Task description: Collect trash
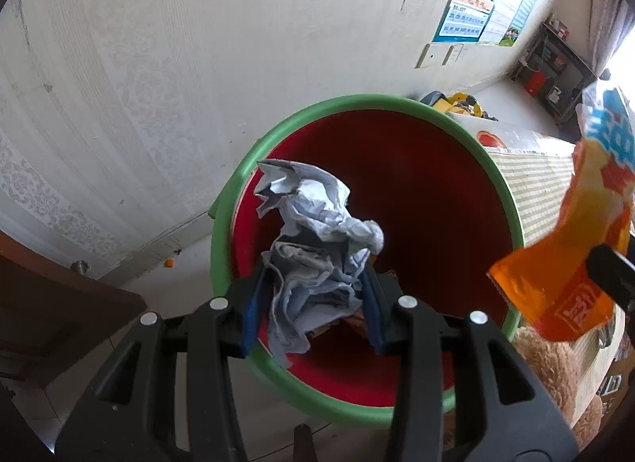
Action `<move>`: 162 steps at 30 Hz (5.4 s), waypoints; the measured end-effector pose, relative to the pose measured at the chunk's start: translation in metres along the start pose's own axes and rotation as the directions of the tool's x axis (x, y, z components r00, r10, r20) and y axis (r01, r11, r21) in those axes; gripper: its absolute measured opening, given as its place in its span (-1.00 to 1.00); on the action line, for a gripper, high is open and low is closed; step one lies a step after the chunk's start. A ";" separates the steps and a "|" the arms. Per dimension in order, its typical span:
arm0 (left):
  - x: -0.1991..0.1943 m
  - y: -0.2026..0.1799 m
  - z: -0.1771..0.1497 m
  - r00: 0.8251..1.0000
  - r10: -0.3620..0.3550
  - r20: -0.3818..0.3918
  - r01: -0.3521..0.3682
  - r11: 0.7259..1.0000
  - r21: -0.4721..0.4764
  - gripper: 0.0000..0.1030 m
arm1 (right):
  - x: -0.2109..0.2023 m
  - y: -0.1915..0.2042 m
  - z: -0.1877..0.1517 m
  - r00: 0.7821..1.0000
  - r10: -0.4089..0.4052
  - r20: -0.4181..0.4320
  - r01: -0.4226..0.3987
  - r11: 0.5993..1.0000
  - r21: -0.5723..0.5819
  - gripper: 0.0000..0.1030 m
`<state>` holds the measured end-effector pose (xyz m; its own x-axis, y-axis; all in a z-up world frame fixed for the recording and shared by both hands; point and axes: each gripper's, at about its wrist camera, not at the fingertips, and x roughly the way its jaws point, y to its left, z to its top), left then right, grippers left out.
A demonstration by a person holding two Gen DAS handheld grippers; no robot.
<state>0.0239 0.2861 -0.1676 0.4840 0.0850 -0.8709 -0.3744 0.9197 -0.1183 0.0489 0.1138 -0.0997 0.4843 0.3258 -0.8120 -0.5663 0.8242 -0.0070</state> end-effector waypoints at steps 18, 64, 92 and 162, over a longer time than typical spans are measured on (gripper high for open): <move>0.006 -0.010 0.004 1.000 0.002 0.002 -0.002 1.000 0.022 0.33 | 0.014 0.005 0.002 0.999 0.036 0.007 -0.035 0.999 -0.034 0.34; -0.062 -0.239 -0.075 0.985 -0.165 -0.046 0.166 0.851 0.499 0.37 | -0.064 -0.297 -0.228 0.987 -0.112 -0.115 0.160 0.653 0.740 -0.35; 0.000 -0.380 -0.094 0.986 -0.138 -0.089 0.163 0.734 0.659 0.36 | -0.094 -0.264 -0.260 0.986 -0.150 -0.069 0.151 0.646 0.749 0.19; -0.055 -0.292 -0.087 0.972 -0.221 -0.086 0.233 0.821 0.521 -0.10 | -0.094 -0.250 -0.244 0.973 -0.210 -0.097 0.219 0.702 0.677 -0.35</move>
<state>0.0375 -0.0203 -0.1265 0.4845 -0.1533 -0.8612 0.2175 0.9747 -0.0512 -0.0174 -0.2356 -0.1643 0.5252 0.0989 -0.8452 0.1601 0.9640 0.2123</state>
